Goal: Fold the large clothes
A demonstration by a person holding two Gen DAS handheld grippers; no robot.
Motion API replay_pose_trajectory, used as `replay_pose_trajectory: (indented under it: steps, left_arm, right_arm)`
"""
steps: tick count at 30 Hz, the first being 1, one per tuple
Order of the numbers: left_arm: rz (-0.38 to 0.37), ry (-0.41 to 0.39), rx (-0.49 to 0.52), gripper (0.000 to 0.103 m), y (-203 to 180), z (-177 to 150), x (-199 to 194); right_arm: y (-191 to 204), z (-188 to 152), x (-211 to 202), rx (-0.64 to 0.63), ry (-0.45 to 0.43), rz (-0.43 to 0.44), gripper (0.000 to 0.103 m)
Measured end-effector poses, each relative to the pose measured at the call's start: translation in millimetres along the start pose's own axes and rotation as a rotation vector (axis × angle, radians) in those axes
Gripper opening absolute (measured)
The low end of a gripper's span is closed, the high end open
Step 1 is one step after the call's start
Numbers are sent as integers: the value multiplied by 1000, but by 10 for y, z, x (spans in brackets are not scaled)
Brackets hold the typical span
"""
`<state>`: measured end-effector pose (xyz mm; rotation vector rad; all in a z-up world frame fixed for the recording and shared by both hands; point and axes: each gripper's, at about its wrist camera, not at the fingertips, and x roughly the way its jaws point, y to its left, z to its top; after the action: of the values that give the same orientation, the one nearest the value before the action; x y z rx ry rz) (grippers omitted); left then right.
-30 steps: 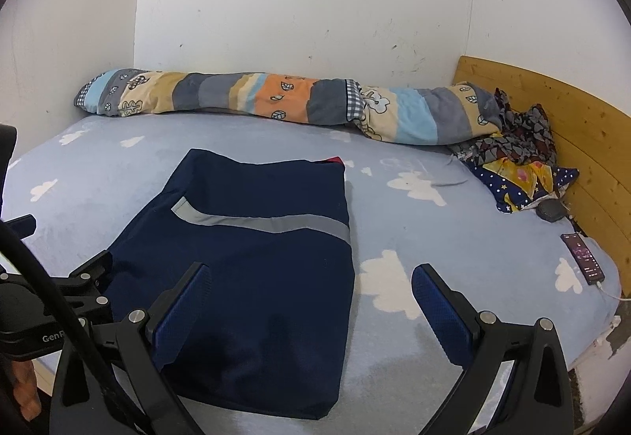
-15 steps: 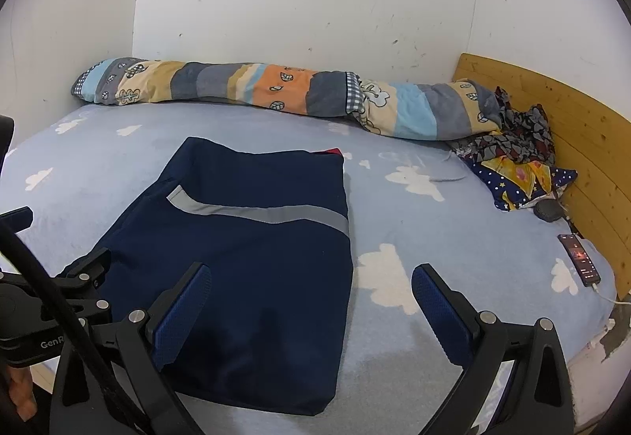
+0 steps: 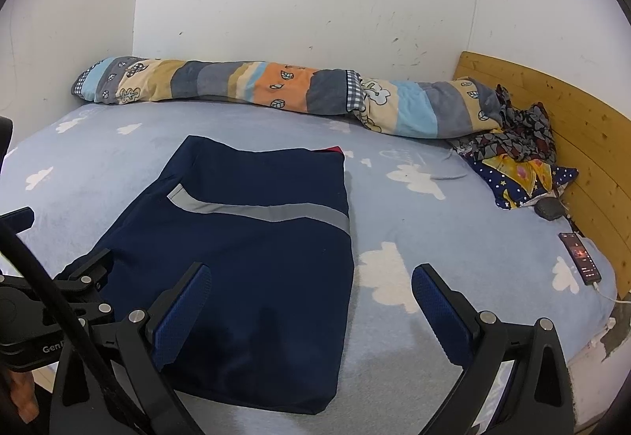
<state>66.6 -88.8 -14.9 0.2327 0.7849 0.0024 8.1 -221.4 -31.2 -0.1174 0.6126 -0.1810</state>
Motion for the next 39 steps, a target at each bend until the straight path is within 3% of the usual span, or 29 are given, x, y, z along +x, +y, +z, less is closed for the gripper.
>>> replay_pose_trajectory:
  steps: [39]
  left_arm:
    - [-26, -31, -6, 103, 11, 8, -107]
  right_arm:
    - [-7, 21, -56, 34, -13, 13, 103]
